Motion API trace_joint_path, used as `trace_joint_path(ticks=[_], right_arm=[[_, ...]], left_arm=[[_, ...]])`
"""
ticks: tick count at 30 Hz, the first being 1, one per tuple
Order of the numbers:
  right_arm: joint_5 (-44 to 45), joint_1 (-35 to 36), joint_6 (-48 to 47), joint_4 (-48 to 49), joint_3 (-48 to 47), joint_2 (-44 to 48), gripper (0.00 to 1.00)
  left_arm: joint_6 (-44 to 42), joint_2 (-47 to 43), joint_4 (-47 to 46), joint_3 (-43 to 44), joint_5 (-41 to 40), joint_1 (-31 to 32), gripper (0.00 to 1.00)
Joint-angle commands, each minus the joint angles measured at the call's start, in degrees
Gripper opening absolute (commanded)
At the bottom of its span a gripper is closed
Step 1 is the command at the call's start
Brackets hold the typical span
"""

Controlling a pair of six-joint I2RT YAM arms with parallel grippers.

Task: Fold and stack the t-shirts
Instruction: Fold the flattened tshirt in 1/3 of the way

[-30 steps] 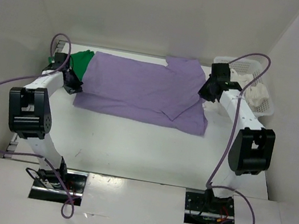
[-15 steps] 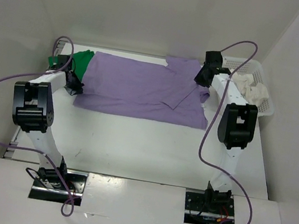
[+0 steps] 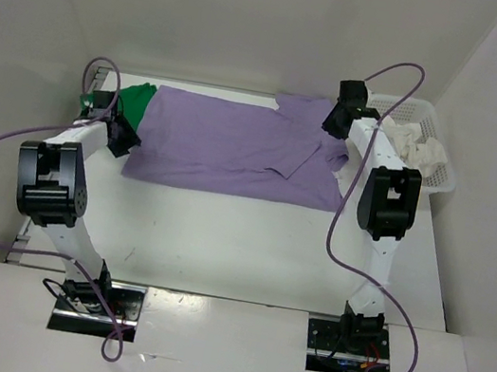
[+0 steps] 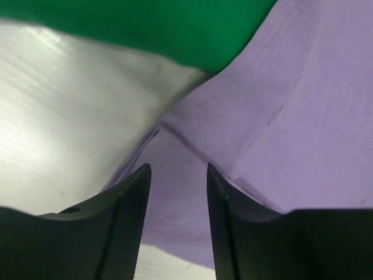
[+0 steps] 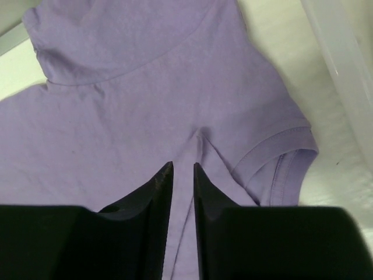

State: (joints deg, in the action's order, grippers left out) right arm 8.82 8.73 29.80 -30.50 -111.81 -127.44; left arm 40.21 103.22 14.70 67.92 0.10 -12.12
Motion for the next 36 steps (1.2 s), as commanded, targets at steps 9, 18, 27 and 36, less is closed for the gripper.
trace_joint_path(ticks=[9,18,27,36], right_arm=[[-0.02,-0.47,0.95,4.03,16.15,19.57,0.32],[-4.14,-1.61,11.94,10.01,56.05,43.05,0.08],[-4.86,-6.8,14.32,14.67,66.63,45.61,0.44],[-3.28,-7.41,15.63,19.59,65.49,38.67,0.46]], left_arm=[[1.71,-21.56,-3.71,-9.9,-4.07,0.08,0.58],[4.79,-18.42,-1.08,-18.61,6.64,-2.64,0.35],[9.01,-13.31,-4.33,-20.45,7.55,-2.65,0.41],[10.68,-5.93,-7.92,-19.76,7.55,-2.65,0.39]])
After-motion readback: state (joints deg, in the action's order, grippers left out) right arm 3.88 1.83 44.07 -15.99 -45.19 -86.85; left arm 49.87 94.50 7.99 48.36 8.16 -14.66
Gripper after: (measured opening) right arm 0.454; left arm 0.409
